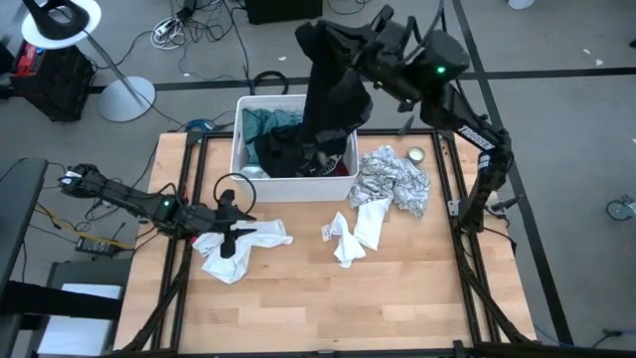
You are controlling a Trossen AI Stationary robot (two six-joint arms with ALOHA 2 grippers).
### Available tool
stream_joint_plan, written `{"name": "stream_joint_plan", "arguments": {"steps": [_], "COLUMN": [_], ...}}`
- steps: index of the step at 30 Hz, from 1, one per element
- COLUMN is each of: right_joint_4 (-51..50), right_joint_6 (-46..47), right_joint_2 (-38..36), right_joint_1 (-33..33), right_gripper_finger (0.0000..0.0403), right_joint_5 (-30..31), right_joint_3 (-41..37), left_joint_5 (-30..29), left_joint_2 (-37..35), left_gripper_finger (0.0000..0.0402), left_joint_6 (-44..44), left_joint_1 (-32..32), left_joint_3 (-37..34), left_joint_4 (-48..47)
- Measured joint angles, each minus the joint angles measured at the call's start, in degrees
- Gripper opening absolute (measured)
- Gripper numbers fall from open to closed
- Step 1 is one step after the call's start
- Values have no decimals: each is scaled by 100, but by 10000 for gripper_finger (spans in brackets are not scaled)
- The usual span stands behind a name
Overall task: Sort clothes
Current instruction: Put the black boxer into the white laundry bin
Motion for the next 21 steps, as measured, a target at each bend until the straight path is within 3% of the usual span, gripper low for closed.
{"name": "stream_joint_plan", "arguments": {"steps": [10, 17, 21], "right_joint_4": [-1260, -3020, -3659], "right_joint_6": [288, 820, 1125], "right_joint_2": [136, 128, 122], "right_joint_1": [-266, -474, -544], "right_gripper_finger": [0, 0, 0], "right_joint_5": [49, 117, 117], "right_joint_3": [-4, -25, -413], "left_joint_5": [-2, -2, -2], "left_joint_2": [2, 0, 1], "left_gripper_finger": [156, 156, 156], "left_joint_6": [0, 15, 17], "left_joint_1": [2, 2, 2], "left_joint_3": [0, 0, 0], "left_joint_4": [-24, -11, -6]}}
